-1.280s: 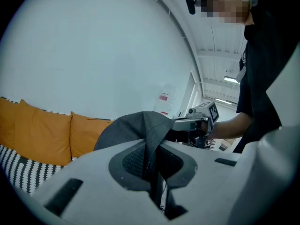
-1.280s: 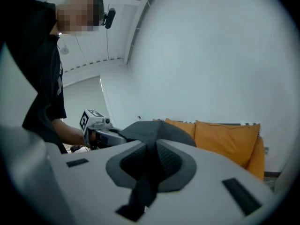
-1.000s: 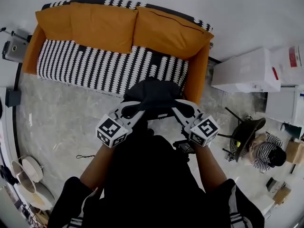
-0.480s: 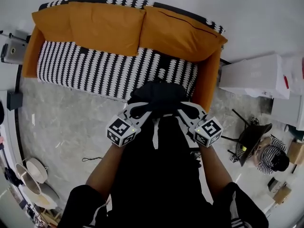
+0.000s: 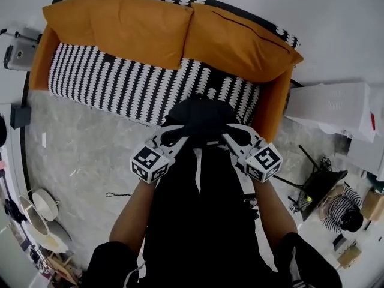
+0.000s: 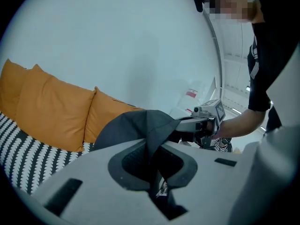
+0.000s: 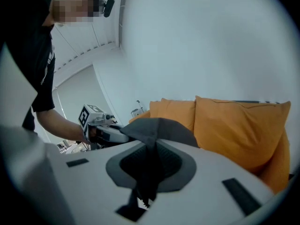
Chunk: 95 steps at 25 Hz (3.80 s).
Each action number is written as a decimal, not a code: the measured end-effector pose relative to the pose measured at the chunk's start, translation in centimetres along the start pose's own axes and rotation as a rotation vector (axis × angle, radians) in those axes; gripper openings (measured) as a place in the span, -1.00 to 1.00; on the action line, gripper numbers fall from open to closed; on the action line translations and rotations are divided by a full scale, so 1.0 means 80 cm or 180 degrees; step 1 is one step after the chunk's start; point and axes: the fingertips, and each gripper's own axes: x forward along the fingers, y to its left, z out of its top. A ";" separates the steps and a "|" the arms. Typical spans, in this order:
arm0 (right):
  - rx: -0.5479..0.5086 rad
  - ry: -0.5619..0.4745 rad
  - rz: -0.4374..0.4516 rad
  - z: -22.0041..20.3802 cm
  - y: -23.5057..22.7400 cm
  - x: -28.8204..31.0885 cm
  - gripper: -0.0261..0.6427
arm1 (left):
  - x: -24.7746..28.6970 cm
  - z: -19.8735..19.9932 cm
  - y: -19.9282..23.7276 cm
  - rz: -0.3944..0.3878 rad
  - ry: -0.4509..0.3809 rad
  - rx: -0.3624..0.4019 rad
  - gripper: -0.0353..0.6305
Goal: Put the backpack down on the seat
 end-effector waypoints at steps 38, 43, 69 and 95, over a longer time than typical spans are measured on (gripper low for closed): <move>-0.0539 0.0139 0.0248 0.081 -0.220 0.189 -0.79 | 0.126 0.096 0.240 0.0784 0.0067 -0.0073 -0.79; -0.0505 0.0160 0.0241 0.079 -0.245 0.212 -0.79 | 0.144 0.096 0.271 0.0834 0.0102 -0.0109 -0.76; -0.0492 0.0220 0.0255 0.065 -0.304 0.280 -0.78 | 0.181 0.085 0.354 0.0998 0.0269 -0.0196 -0.65; -0.0959 -0.0503 0.0288 0.201 -0.206 0.167 -0.40 | 0.066 0.203 0.255 0.0768 -0.0936 0.0153 -0.47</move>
